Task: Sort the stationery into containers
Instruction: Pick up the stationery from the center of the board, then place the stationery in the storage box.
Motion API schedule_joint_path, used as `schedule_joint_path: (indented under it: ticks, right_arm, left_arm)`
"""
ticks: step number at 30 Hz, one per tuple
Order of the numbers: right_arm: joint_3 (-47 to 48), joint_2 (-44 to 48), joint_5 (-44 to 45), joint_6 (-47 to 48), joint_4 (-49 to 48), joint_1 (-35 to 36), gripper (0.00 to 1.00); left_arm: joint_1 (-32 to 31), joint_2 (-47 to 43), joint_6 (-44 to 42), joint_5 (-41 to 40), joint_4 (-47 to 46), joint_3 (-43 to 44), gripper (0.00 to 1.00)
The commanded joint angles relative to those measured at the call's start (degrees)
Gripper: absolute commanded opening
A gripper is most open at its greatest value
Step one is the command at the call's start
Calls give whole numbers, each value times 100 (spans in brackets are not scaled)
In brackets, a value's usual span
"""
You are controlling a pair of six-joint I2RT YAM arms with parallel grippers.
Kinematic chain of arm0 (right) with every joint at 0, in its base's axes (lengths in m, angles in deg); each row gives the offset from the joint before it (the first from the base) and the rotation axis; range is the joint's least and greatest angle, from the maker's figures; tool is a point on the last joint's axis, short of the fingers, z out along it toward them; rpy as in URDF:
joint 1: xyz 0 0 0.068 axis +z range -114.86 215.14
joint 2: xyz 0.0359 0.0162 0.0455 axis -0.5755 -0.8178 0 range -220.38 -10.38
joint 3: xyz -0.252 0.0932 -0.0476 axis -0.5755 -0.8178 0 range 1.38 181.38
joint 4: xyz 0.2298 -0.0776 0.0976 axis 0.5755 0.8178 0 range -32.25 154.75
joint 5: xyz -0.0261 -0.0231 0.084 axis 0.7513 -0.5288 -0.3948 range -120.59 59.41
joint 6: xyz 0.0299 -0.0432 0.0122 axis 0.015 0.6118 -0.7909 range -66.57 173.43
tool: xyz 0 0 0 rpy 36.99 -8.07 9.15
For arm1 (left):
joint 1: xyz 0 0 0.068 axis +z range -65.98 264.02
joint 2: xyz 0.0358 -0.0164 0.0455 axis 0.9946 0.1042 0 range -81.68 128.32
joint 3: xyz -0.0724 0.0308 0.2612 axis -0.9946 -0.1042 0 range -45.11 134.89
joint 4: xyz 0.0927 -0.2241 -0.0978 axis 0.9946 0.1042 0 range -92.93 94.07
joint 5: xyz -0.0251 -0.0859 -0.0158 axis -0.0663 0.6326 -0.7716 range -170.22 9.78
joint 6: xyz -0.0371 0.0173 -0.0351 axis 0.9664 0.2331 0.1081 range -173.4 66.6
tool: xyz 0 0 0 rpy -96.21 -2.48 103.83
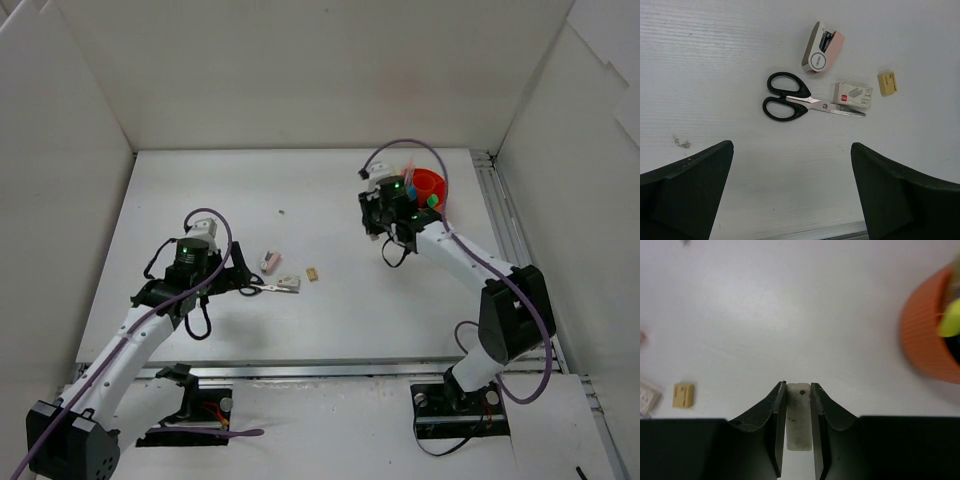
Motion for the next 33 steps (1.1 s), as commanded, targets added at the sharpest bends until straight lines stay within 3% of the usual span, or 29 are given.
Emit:
schedule_joint_path:
  ticks: [1, 5, 15, 23, 33]
  right_arm:
    - [598, 425, 694, -464, -455, -659, 0]
    - [1056, 267, 1389, -728, -509, -1232, 0]
    - [1847, -698, 1091, -948, -851, -2445, 0]
    - [1980, -1314, 1048, -1300, -1062, -2630, 7]
    - [1901, -1570, 1600, -1511, -1273, -2613, 13]
  left_arm:
    - [38, -87, -272, 350, -478, 330, 100]
    - [38, 35, -325, 385, -461, 461, 100]
    - [-68, 598, -404, 614, -584, 804, 100]
    - [-181, 844, -439, 544, -496, 1007, 100]
    - [-235, 932, -439, 403, -434, 1104, 99]
